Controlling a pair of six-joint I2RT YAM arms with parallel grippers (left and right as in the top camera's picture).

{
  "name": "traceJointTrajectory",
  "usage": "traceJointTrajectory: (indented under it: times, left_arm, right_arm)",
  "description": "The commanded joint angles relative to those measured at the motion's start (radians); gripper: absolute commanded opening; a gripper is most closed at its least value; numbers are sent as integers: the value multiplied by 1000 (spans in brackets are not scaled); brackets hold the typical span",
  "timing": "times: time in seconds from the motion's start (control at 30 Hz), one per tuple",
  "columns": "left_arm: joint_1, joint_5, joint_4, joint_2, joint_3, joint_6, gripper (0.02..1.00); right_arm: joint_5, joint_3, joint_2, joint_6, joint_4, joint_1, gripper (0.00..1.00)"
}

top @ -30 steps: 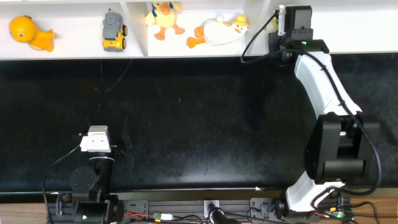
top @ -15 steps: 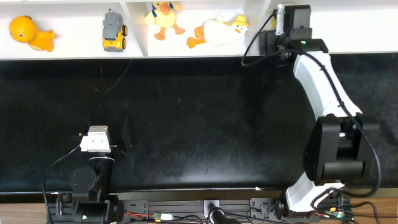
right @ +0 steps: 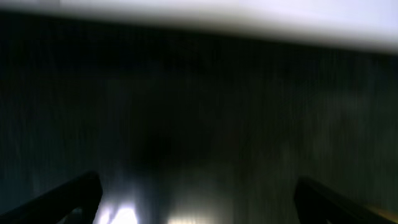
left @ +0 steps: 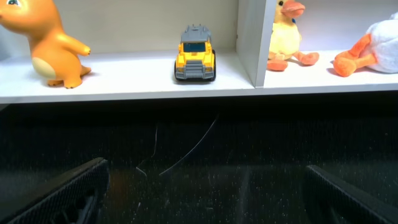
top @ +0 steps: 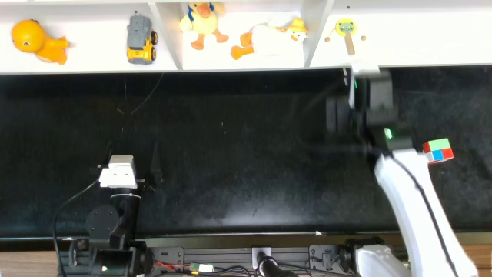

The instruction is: Store Toys

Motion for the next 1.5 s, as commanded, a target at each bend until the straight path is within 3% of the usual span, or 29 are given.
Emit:
traceJointTrajectory:
  times: [0.03, 0.17, 0.3, 0.4, 0.53, 0.77, 0.83, 0.93, 1.27, 1.37, 1.5]
  left_arm:
    - [6, -1, 1, -10, -5, 16, 998]
    - [6, -1, 1, -10, -5, 16, 998]
    - [6, -1, 1, -10, -5, 16, 998]
    - [6, -1, 1, -10, -5, 16, 998]
    - [6, -1, 1, -10, -5, 16, 998]
    - [6, -1, 1, -10, -5, 16, 998]
    - [6, -1, 1, -10, -5, 16, 998]
    - [6, -1, 1, -10, -5, 16, 998]
    - [6, -1, 1, -10, -5, 16, 998]
    - [6, -1, 1, -10, -5, 16, 998]
    - [6, -1, 1, -10, -5, 16, 998]
  right_arm:
    - [18, -86, -169, 51, -157, -3, 996]
    - [18, -100, -240, 51, -331, -3, 996]
    - [12, -100, -240, 51, -375, -3, 996]
    - [-121, -109, -232, 43, -249, -3, 996]
    - [-129, -118, -223, 39, -114, -18, 993]
    - [-111, -118, -231, -194, -139, -39, 996]
    - [-134, -118, -232, -202, -137, -112, 998]
    - [-224, -118, -237, -306, -141, -289, 996]
    - [-371, -118, -222, -853, -188, -813, 998]
    - [-429, -118, -183, -935, -180, -913, 996]
    - [-496, -118, -82, -966, -99, -1025, 998]
